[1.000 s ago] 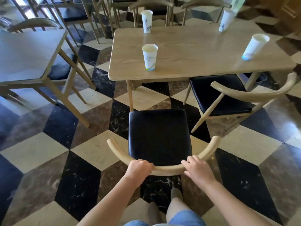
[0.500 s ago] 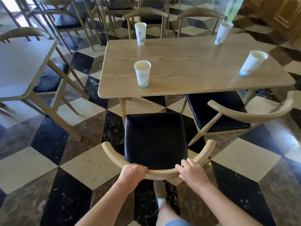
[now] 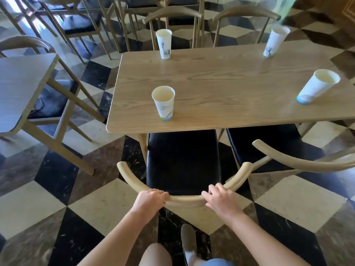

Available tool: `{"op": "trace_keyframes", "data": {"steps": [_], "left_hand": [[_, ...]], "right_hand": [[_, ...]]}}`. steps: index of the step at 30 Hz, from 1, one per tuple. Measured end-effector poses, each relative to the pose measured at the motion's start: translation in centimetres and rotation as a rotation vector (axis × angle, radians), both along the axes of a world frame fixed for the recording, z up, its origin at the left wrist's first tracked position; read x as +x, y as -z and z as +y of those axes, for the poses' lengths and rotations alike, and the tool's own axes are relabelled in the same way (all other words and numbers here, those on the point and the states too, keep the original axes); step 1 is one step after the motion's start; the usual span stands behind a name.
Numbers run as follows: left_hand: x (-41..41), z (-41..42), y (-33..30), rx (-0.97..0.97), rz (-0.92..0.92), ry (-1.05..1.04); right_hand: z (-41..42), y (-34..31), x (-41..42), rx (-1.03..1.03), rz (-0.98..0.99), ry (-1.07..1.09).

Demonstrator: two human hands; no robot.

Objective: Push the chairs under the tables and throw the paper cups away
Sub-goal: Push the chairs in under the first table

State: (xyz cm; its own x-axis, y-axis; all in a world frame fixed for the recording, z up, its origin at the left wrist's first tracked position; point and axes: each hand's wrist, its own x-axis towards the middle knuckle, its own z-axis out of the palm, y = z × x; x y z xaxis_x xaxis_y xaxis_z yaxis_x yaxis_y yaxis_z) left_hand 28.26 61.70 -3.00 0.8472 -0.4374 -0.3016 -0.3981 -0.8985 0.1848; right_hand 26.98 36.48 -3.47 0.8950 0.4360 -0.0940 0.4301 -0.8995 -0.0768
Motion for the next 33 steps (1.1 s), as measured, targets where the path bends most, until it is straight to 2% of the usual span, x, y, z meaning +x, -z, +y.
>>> {"op": "trace_keyframes", "data": {"steps": [6,9,13,16,25,33], "left_hand": [[3.4,1.3,-0.5,-0.056,-0.074,0.028],[5.2,0.9,-0.1,-0.045,-0.002,-0.035],[7.2,-0.4,0.2,-0.026,-0.041,-0.049],[8.2,-1.6,0.4,-0.021,0.009,-0.065],[8.5,-2.7,1.1,-0.029,-0.055,-0.038],[7.0,-3.7,-0.1,-0.040,-0.016,-0.100]], "right_hand": [[1.7,0.1,2.8,0.009,0.022,-0.002],[1.8,0.1,4.7,0.003,0.045,0.062],[1.1,-0.5,7.3,-0.049,0.052,0.095],[-0.3,-0.7,8.7,-0.103,0.085,0.069],[-1.5,-1.1,10.0,-0.182,0.153,0.002],[-1.2,-1.4,9.2,-0.150,0.190,0.083]]}}
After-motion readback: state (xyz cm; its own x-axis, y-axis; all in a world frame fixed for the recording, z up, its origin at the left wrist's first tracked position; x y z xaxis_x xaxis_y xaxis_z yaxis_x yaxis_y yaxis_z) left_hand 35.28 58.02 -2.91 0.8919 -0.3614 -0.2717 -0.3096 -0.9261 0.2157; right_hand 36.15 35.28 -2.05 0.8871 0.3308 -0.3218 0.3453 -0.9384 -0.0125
